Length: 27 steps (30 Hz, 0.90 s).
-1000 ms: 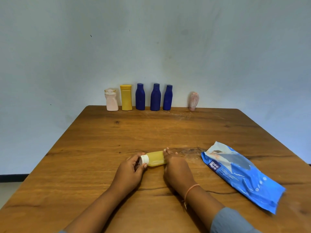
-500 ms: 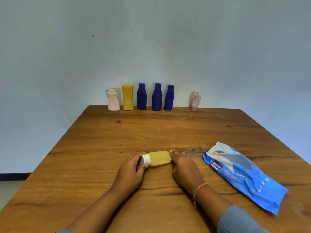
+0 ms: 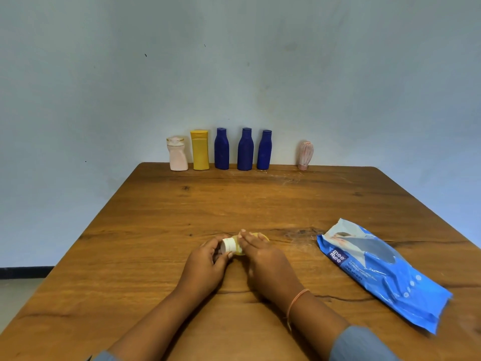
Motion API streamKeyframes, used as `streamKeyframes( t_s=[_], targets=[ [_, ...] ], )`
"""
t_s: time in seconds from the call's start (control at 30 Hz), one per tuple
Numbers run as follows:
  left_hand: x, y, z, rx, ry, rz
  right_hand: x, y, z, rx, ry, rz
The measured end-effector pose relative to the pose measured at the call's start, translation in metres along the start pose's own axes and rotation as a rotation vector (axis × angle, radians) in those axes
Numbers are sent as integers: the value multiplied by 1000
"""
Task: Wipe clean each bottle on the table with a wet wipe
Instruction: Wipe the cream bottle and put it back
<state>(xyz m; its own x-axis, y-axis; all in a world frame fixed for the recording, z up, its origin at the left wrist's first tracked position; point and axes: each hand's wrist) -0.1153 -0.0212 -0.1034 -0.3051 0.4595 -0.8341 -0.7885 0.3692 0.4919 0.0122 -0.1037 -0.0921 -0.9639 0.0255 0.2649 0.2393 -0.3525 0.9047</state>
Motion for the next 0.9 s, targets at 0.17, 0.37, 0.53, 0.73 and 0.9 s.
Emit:
streamKeyframes(
  t_s=[0.17,0.37,0.53,0.73,0.9],
  targets=[
    [-3,-1,-4,6,-33,-42,-21,12,6,61,-168,5],
    [-4,-1,-5,2,-57,-28,-12,14,12,58,-285,71],
    [-8,3,-6,-23,11,-90,29,5,9,37,22,40],
    [-7,2,-5,-14,41,-147,14,4,0,-21,152,-184],
    [-7,1,-4,-7,48,-145,-1,13,3,-54,-31,-36]
  ],
)
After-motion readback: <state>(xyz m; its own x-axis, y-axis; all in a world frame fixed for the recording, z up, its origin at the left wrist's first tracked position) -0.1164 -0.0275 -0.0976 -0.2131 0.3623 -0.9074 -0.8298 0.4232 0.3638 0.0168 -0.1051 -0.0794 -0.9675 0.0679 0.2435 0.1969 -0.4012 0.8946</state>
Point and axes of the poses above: each hand's wrist, its own z-axis towards the middle knuckle, its own y-axis out of the back of the hand, x = y × z, and after that the axes turned 3 degrees about -z, right-handed
